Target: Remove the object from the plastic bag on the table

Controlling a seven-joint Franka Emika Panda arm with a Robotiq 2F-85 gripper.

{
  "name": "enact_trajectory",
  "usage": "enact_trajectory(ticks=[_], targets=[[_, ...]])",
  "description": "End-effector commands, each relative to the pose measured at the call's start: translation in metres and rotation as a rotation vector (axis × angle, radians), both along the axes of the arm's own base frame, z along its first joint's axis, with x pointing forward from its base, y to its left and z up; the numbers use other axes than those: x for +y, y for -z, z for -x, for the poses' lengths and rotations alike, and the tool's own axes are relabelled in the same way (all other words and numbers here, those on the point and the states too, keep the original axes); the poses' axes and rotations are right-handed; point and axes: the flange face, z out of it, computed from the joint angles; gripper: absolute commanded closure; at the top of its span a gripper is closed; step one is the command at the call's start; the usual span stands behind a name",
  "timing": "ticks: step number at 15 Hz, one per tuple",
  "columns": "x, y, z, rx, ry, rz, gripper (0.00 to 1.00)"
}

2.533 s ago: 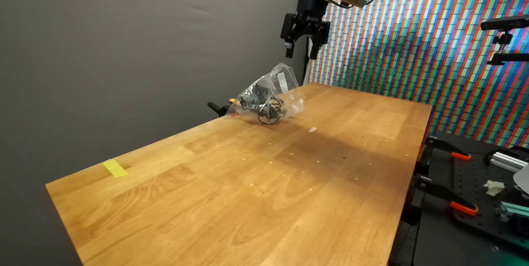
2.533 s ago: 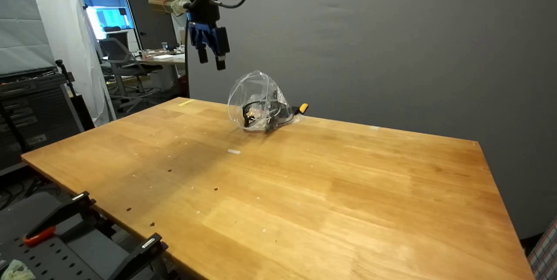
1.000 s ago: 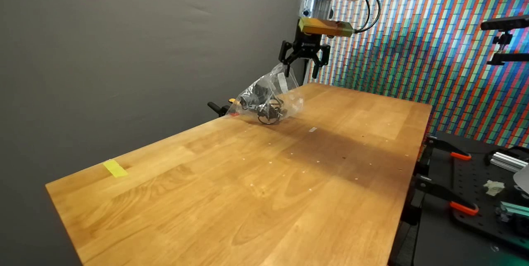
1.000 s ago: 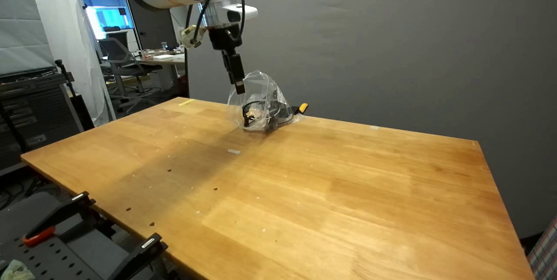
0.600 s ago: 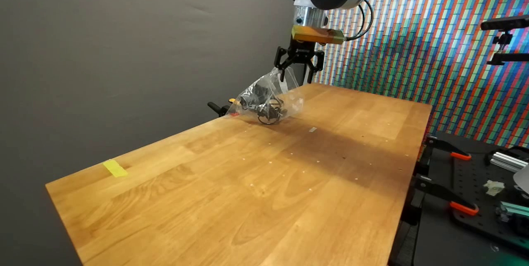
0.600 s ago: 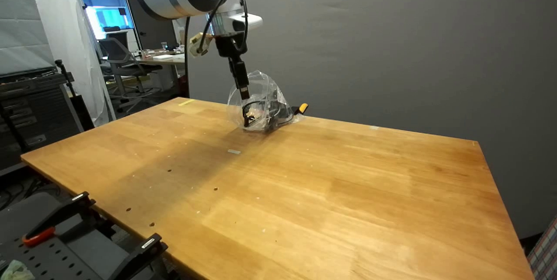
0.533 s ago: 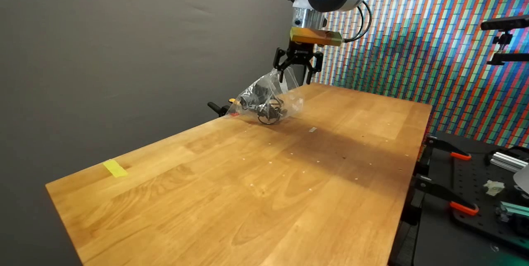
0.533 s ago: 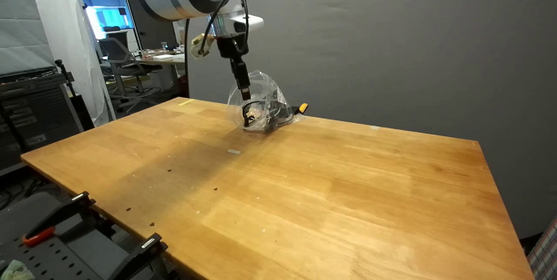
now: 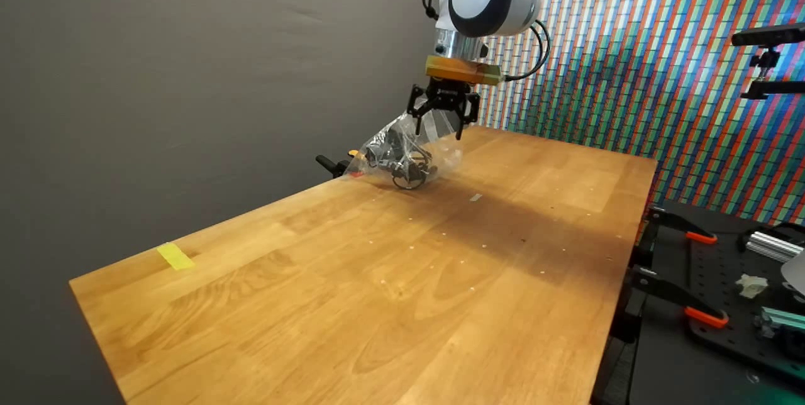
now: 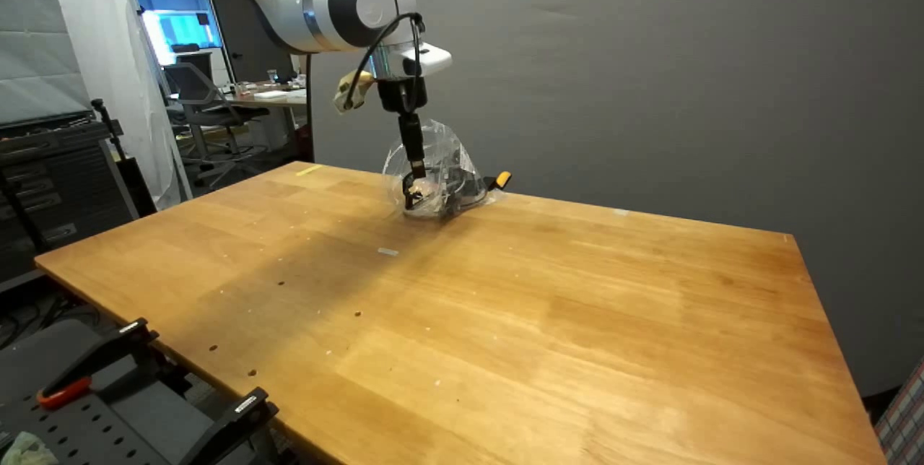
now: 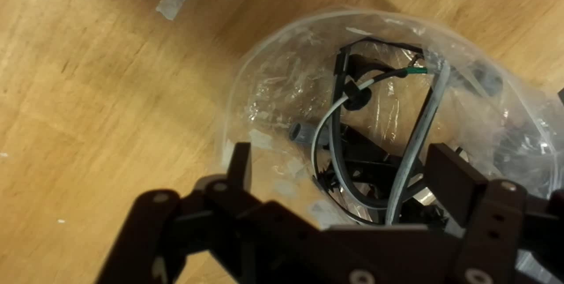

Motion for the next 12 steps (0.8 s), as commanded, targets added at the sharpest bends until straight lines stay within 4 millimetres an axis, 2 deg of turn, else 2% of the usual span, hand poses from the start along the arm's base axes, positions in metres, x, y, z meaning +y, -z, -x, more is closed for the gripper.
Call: enact_trajectory(ticks=[1,12], targets=[[0.0,-0.001,-0.022,-0.055,0.07,-0.024,0.0],[-0.002,0.011,-0.042,-0.136,0.201,-0.084,0.0]])
